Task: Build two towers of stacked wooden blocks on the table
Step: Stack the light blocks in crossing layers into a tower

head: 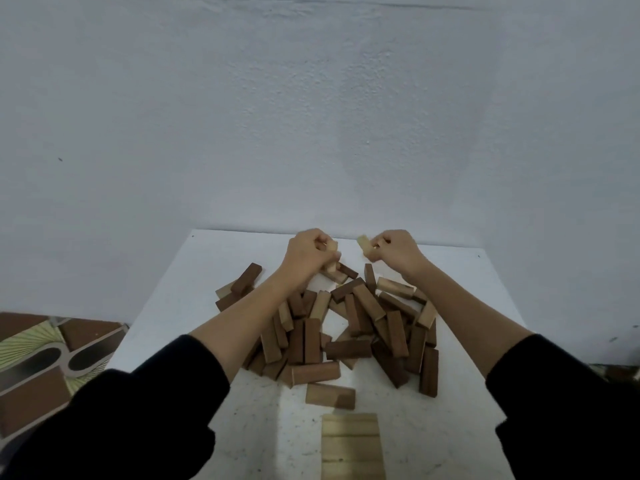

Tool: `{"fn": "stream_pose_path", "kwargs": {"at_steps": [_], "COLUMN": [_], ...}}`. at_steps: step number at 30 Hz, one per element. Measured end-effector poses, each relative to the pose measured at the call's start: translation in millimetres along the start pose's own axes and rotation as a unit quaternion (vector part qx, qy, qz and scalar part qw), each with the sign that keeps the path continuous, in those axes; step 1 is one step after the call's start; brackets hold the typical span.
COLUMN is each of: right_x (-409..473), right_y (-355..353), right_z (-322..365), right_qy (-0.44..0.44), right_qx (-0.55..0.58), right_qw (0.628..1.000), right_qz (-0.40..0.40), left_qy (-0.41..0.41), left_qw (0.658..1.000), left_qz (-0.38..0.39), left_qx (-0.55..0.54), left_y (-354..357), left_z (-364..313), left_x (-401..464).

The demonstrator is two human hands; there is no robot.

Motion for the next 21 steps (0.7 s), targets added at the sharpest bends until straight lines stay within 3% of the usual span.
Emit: {"fn": "stream_pose_path", "kwargs": {"at_steps": [2, 4, 13, 18, 21], "right_x": [-20, -35, -112, -154, -191], "right_y": [-1, -1, 3, 14, 29], "right_z": [21, 38, 97, 119, 140], "right_qy": [0.035, 0.025, -0.036, -0.026, -0.075], "right_qx": [0.131, 0.154, 0.083, 0.125, 0.12], "right_qw": [0.99, 0.986, 0.993, 0.99, 0.988], "right_qz": [0.041, 0.065, 0.07, 0.056, 0.057], "left_qy": [-0.042, -0.056, -0.029, -0.04, -0.039], "left_qw": [0.987, 0.972, 0.973, 0.968, 0.973], "left_qz": [-0.002, -0.006, -0.022, -0.057, -0.065], "left_qx": [-0.152, -0.227, -0.23, -0.241, -0.22], "left_y": [-5, -12, -64, -101, -118], "left_z": [-11, -23, -46, -36, -18], "left_x": [-9, -18, -77, -124, -155]}}
Point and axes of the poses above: each hand's wrist, its own x-axis towards the middle knuckle, its own y-axis out of the palm, z = x × y, the point moved 5 cm from there along x, towards the middle knuckle, and after that the axes turned 7 degrees about -z, right-handed, at the moved point
